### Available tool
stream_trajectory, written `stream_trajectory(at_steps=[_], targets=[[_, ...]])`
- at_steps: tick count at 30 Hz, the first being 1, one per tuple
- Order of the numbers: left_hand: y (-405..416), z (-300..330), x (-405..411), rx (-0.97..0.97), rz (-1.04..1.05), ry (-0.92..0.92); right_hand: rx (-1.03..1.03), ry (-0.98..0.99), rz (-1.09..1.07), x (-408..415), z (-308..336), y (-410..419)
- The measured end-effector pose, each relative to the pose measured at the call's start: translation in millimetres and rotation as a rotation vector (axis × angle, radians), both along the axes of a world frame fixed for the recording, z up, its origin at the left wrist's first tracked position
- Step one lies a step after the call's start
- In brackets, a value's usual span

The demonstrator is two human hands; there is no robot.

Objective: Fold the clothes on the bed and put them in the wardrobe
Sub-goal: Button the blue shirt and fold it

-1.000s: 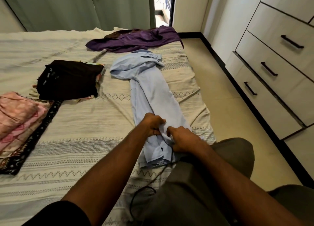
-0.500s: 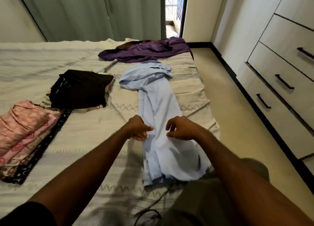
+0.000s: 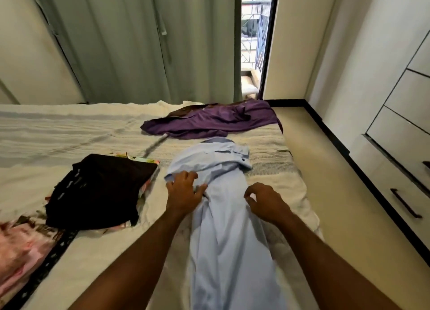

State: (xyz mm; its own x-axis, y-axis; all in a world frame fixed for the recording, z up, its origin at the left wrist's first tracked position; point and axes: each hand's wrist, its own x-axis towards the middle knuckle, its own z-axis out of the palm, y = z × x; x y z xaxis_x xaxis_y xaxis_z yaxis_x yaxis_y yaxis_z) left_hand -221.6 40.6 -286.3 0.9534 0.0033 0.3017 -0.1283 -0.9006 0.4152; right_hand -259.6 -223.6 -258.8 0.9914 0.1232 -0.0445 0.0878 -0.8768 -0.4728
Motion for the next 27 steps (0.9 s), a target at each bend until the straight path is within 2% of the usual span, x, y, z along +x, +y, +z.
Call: stream_trajectory(at_steps=[4,7,13,16,20,22,25,27], targets=[[6.0,-43.1,-2.2,0.243,-0.238,-0.013,-0.084,-0.161,-0.023,60.0,4.6,6.6],[4.5,-58.7,-0.6,0.208,-0.195,-0.054,-0.158,-0.302,-0.033,102.4,5.2,27.2],[10.3,-80.8,5.3,0.259,-0.209,-0.164,-0.493,-0.224,0.057,160.7,-4.5,60.2],[11.3,-83.6,8.0,0.257,-0.220,-0.150,-0.527,-0.209,0.125,164.5,-1.5,58.7],[11.7,-82.0,8.8,0.260,-0.223,-0.118,-0.427,-0.381,0.173,138.6,10.0,23.4],[12.8,-78.5,7.0,0.262,-0.224,-0.095,-0.296,-0.445,0.210,105.9,23.7,2.9],[11.1,-68.9,4.9,0.266,-0.225,-0.030,-0.187,-0.456,0.183,35.8,39.4,-26.1],[11.9,-58.8,0.3,0.307,-0.242,-0.021,-0.270,-0.390,0.156,-22.3,37.6,-41.9]])
